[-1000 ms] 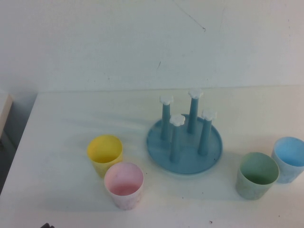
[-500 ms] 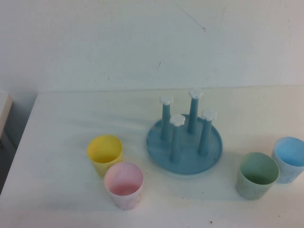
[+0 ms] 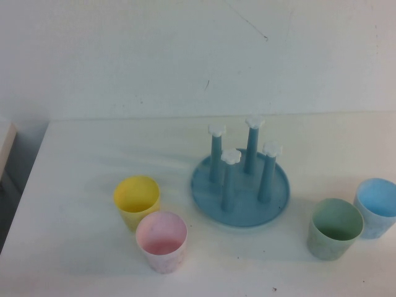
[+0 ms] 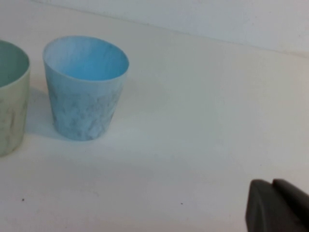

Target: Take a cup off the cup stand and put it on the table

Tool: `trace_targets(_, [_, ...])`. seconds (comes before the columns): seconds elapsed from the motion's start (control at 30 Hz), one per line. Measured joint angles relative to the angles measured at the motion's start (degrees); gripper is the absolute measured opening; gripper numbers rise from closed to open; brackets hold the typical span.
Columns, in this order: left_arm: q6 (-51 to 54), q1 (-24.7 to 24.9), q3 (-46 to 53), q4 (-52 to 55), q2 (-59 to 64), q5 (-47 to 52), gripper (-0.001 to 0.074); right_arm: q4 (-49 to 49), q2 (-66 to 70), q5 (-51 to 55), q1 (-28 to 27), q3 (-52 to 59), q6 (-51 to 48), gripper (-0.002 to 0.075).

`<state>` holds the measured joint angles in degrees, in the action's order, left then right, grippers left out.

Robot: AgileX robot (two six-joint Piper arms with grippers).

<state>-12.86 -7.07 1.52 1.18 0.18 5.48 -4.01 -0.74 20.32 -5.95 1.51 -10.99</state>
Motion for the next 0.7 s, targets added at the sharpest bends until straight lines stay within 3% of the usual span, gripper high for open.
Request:
trace_targets(0.4, [15.05,8.72,0.00,-5.65,-0.71,8.46,-0.0002,0.00,0.00,0.00,0.00,0.00,0.00,-0.0001])
trace_targets(0.7, [23.03,5.54,0.00,-9.42,-0.71,12.56,-0.0002,0.00,0.00,0.00,0.00,0.00,0.00,-0.0001])
